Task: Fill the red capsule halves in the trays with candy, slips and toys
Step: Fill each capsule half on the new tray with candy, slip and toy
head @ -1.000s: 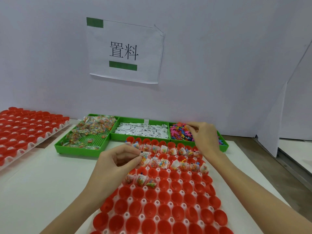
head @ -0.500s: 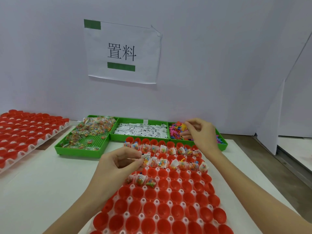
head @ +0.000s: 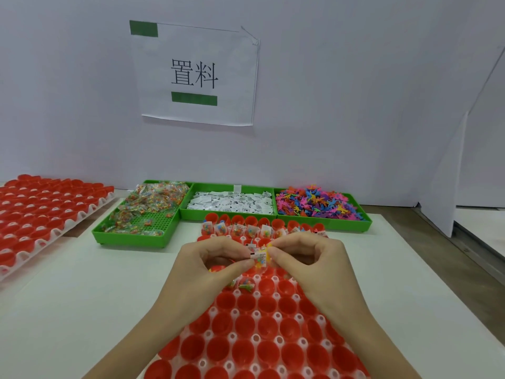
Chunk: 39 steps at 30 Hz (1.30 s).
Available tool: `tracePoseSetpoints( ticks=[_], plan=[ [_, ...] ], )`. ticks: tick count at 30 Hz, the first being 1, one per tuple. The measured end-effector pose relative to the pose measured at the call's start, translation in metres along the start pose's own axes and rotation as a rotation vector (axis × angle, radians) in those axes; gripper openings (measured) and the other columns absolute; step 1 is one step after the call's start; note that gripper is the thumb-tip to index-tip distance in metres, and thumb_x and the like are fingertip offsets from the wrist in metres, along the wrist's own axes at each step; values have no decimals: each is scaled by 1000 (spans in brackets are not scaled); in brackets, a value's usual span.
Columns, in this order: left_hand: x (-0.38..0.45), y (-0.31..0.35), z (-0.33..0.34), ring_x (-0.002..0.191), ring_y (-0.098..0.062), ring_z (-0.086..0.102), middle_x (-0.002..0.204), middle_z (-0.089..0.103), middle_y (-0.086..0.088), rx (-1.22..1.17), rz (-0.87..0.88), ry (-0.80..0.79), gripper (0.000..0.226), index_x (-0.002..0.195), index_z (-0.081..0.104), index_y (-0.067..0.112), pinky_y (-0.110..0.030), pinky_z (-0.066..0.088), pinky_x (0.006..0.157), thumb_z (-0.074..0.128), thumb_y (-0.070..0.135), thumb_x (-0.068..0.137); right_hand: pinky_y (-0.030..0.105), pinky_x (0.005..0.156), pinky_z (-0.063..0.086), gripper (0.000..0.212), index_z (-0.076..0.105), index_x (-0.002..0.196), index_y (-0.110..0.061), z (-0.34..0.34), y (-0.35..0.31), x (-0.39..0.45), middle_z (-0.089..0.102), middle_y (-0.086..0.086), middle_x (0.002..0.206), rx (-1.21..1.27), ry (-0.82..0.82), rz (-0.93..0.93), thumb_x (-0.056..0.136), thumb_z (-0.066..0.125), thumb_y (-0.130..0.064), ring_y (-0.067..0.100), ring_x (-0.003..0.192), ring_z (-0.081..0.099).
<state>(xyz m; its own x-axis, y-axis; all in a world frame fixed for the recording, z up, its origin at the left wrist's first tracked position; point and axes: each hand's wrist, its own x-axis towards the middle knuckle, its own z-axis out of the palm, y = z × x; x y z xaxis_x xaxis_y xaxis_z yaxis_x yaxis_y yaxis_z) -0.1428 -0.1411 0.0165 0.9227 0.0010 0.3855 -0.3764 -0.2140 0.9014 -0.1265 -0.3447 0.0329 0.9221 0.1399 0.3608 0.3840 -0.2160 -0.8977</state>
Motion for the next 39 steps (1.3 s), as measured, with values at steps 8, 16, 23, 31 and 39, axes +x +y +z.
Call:
tracePoseSetpoints(
  ticks=[8, 16, 23, 31, 39],
  plan=[
    [5, -3, 5, 79, -11, 77, 79, 79, 5, 90, -9, 35, 12, 79, 80, 27, -23, 60, 76, 89, 20, 77, 14, 77, 56, 12, 81, 93, -31, -10, -3, 0, 79, -11, 88, -24, -179, -3, 88, 79, -21, 4, 86, 74],
    [4, 0, 14, 75, -1, 75, 74, 77, 15, 243, 39, -21, 15, 81, 78, 27, -23, 59, 77, 90, 19, 77, 15, 74, 56, 11, 79, 89, -28, -10, 2, -2, 75, -15, 81, -270, -120, -41, 85, 82, -18, 1, 80, 72],
    [4, -1, 18, 92, -4, 64, 78, 68, 20, 509, 180, -118, 19, 88, 75, 25, -30, 55, 79, 89, 22, 77, 14, 70, 55, 12, 79, 87, -25, -5, 9, -2, 75, -13, 74, -385, -148, -11, 85, 80, -14, 1, 75, 70],
    [5, -6, 20, 89, -6, 63, 84, 60, 21, 549, 207, -166, 14, 84, 77, 28, -34, 55, 83, 88, 23, 78, 10, 68, 51, 12, 78, 86, -24, -3, 12, -2, 73, -12, 74, -454, -139, 12, 86, 79, -12, 0, 76, 69],
    [6, -12, 21, 94, -13, 49, 76, 66, 23, 666, 301, -195, 12, 82, 77, 28, -22, 44, 81, 88, 25, 77, 10, 68, 49, 16, 76, 84, -24, 0, 12, -3, 70, -12, 76, -517, -216, 1, 86, 77, -8, 1, 77, 66]
  ],
)
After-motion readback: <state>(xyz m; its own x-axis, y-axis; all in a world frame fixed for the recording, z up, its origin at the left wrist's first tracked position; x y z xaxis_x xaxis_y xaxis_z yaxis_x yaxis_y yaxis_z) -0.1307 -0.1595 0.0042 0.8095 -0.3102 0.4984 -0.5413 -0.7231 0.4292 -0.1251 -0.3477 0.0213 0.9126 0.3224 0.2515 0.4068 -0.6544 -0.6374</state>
